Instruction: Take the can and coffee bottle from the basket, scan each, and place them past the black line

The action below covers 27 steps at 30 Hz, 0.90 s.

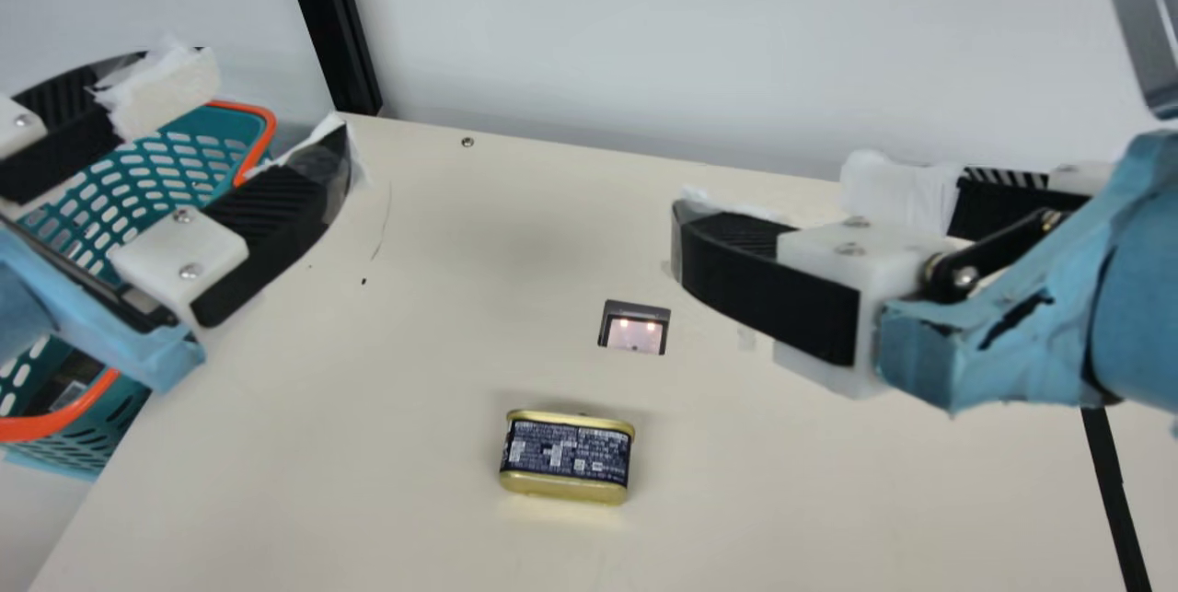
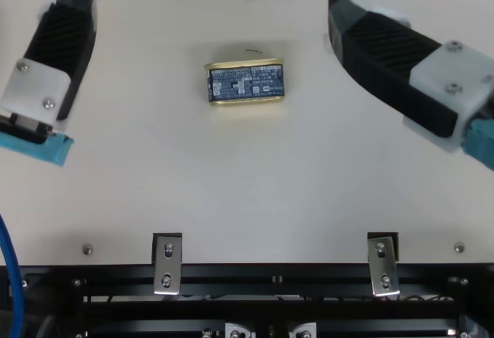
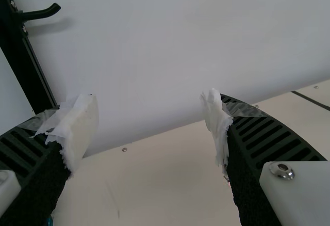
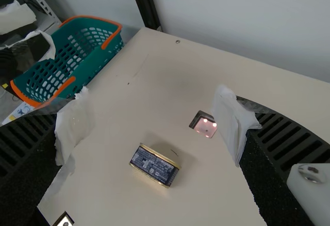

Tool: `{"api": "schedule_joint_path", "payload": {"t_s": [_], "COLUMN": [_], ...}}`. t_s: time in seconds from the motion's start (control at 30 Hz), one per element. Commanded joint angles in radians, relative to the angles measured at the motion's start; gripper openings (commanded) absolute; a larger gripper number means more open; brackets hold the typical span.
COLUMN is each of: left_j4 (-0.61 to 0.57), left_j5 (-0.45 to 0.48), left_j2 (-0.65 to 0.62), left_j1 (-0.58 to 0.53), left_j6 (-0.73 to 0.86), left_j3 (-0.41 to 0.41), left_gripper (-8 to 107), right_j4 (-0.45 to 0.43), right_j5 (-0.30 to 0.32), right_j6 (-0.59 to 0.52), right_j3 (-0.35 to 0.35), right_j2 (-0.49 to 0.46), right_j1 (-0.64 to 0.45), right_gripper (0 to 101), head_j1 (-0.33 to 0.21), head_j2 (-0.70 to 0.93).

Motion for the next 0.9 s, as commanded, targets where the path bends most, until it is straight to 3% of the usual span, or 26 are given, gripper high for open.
{"api": "schedule_joint_path", "payload": {"t_s": [0.0, 0.17, 0.53, 0.7, 0.87], "left_j4": [0.072, 0.113, 0.246, 0.278, 0.272], "left_j5": [-0.003, -0.036, -0.122, -0.078, 0.024], "left_j2": [-0.007, -0.014, -0.066, -0.097, -0.13], "left_j1": [-0.004, -0.02, -0.072, -0.038, 0.014], "left_j6": [-0.075, -0.119, -0.414, -0.555, -0.702], "left_j3": [-0.007, -0.004, 0.077, 0.105, 0.118], "left_gripper": [90, 90, 90, 90, 90], "right_j4": [-0.004, -0.112, -0.432, -0.519, -0.584], "right_j5": [-0.001, 0.015, 0.098, 0.129, 0.166], "right_j6": [0.006, 0.021, 0.034, -0.007, -0.054], "right_j3": [-0.002, -0.026, -0.067, -0.087, -0.121], "right_j2": [0.001, 0.057, 0.248, 0.32, 0.387], "right_j1": [0.004, 0.047, 0.187, 0.239, 0.282], "right_gripper": [101, 101, 101, 101, 101], "head_j1": [-0.002, -0.002, -0.002, -0.002, -0.002], "head_j2": [-0.001, -0.001, -0.001, -0.001, -0.001]}}
